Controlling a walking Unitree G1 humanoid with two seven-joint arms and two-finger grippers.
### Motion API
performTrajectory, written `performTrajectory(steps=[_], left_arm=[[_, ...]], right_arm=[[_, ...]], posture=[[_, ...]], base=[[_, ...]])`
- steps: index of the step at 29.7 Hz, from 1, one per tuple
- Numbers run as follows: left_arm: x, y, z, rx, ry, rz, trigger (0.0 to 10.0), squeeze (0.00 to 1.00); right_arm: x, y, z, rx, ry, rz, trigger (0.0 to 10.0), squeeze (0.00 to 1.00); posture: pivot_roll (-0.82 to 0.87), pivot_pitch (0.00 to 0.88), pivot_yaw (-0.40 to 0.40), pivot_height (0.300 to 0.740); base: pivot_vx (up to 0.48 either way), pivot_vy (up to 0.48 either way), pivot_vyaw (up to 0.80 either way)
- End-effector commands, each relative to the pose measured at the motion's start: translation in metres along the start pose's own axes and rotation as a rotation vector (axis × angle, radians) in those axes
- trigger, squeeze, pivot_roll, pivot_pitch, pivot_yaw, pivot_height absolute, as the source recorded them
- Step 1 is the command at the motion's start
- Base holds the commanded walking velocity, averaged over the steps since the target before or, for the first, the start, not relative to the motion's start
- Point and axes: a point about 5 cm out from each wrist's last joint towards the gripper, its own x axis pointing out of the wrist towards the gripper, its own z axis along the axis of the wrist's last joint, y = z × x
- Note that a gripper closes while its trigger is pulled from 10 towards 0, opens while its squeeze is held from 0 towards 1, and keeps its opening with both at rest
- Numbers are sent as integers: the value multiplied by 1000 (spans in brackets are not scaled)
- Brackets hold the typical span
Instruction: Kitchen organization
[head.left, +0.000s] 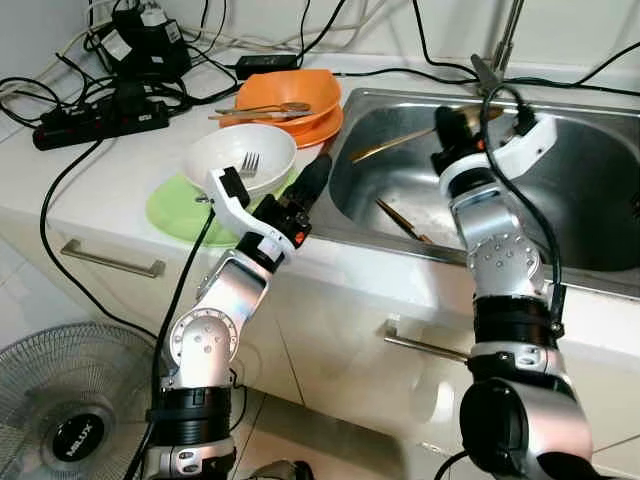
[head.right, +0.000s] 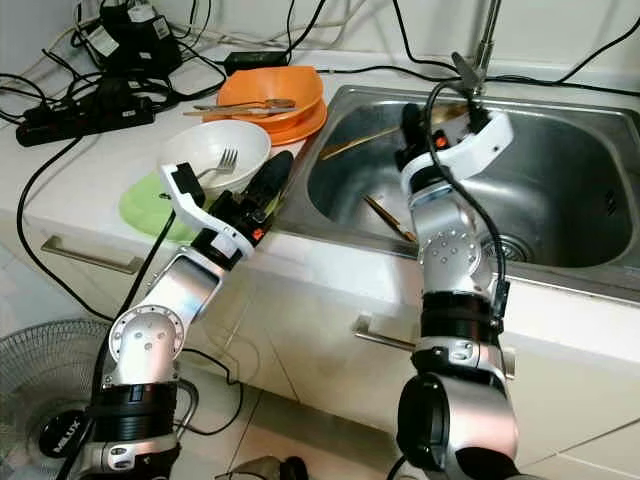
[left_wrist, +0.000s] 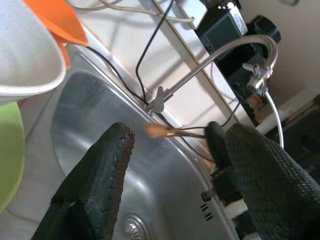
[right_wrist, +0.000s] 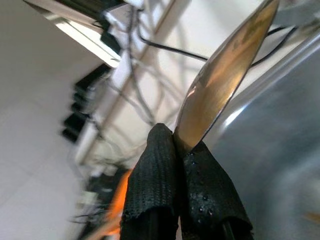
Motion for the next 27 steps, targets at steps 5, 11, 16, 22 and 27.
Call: performTrajectory(steps=[5, 11, 16, 22, 27], left_arm=[[0, -3, 0, 166, 53, -1, 10000, 1000], [-1, -4, -14, 344, 162, -22, 10000, 1000], [-2, -5, -21, 411, 205, -40, 10000, 1000], [-3, -5, -22, 420, 207, -46, 10000, 35], [-7, -3, -20, 440, 224, -41, 10000, 0]], right_arm=[[5, -14, 9, -208, -29, -91, 0, 0], [8, -34, 19, -566, -11, -115, 0, 0], [10, -44, 11, -758, 104, -62, 0, 0], [11, -48, -1, -883, 221, 7, 0, 0], [11, -50, -8, -914, 292, 46, 0, 0]], posture=[[-18, 49, 119, 740], [-17, 52, 118, 740], [-16, 51, 118, 740], [-5, 51, 117, 740], [4, 53, 115, 740]], base=[[0, 0, 0], [0, 0, 0], [0, 0, 0], [0, 0, 0], [0, 0, 0]])
